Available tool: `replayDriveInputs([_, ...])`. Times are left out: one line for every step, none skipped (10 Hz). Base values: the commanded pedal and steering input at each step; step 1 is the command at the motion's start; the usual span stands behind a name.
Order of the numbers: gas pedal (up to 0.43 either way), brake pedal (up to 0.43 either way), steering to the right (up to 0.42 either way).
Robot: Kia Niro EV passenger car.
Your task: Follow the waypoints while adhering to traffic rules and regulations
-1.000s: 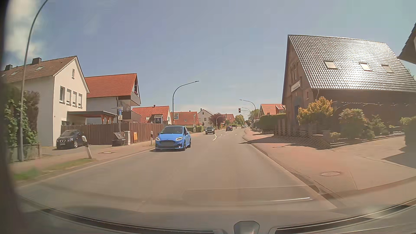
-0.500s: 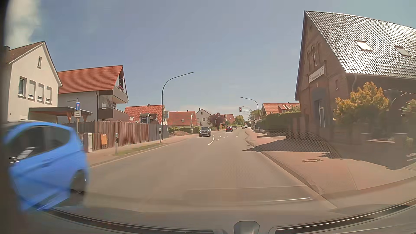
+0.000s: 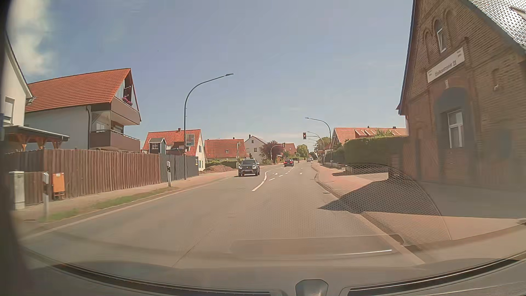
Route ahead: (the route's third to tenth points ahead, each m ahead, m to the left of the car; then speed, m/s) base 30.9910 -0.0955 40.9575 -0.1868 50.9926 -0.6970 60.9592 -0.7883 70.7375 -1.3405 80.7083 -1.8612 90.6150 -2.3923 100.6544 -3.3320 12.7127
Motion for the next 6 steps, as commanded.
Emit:
replayDriveInputs([0.0,0.006,0.008])
replayDriveInputs([0.0,0.006,0.009])
replayDriveInputs([0.0,0.049,0.011])
replayDriveInputs([0.0,0.079,0.011])
replayDriveInputs([0.0,0.104,0.011])
replayDriveInputs([0.0,0.104,0.013])
